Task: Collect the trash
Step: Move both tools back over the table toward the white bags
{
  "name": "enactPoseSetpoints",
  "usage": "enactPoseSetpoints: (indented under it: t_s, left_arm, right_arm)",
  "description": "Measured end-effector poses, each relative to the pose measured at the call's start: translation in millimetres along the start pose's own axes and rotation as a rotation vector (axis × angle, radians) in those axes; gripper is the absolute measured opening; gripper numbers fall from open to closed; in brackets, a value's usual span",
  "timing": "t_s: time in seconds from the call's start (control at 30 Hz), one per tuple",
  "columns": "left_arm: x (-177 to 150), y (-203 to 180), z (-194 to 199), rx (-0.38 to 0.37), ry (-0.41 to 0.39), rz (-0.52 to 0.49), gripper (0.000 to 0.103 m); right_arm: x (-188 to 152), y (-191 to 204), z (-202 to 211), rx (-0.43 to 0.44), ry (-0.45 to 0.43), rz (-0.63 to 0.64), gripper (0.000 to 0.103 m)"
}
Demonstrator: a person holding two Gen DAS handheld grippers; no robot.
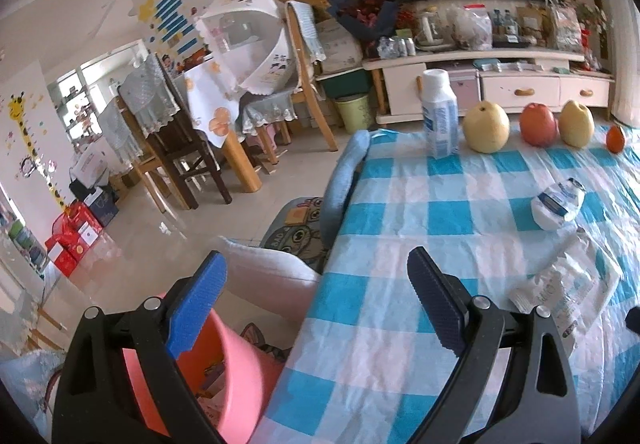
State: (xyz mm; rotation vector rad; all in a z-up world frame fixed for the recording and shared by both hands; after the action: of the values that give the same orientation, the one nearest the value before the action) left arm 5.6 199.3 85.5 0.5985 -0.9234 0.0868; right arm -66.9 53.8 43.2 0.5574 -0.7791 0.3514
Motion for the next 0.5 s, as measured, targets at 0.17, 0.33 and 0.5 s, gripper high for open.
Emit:
enactPoseSetpoints:
  t_s: [0.17, 0.33, 0.5]
  left_arm:
    - [1.4, -20.4, 4.5, -0.019, -0.009, -0.047, 0.092]
    - [1.4, -42.3, 11.7, -0.056, -0.019, -0.097, 0.092]
    - [-2.1, -68.9, 22.4, -0.158, -0.043, -0.175, 0.092]
  right_arm:
    - [1.9, -17.8, 11.6, -0.019, -0.021, -0.028, 0.092]
    - [4.4, -37.0, 24.6, -0.045, -0.037, -0.056, 0.094]
    - [6.5, -59.7, 37.3, -0.075, -0.044, -0.089, 0.094]
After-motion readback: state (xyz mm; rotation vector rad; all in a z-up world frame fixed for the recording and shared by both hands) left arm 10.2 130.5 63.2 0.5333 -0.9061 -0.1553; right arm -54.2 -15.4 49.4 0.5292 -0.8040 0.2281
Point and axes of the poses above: each gripper's, at about its wrist camera, not at the fingertips, and z roughly against the way its jaws point, y to its left, x to its top, the point moved 4 cm from there along -z, roughly the way its jaws point, and after that the axes turned 13 degrees about x, right-handed, at the moved point
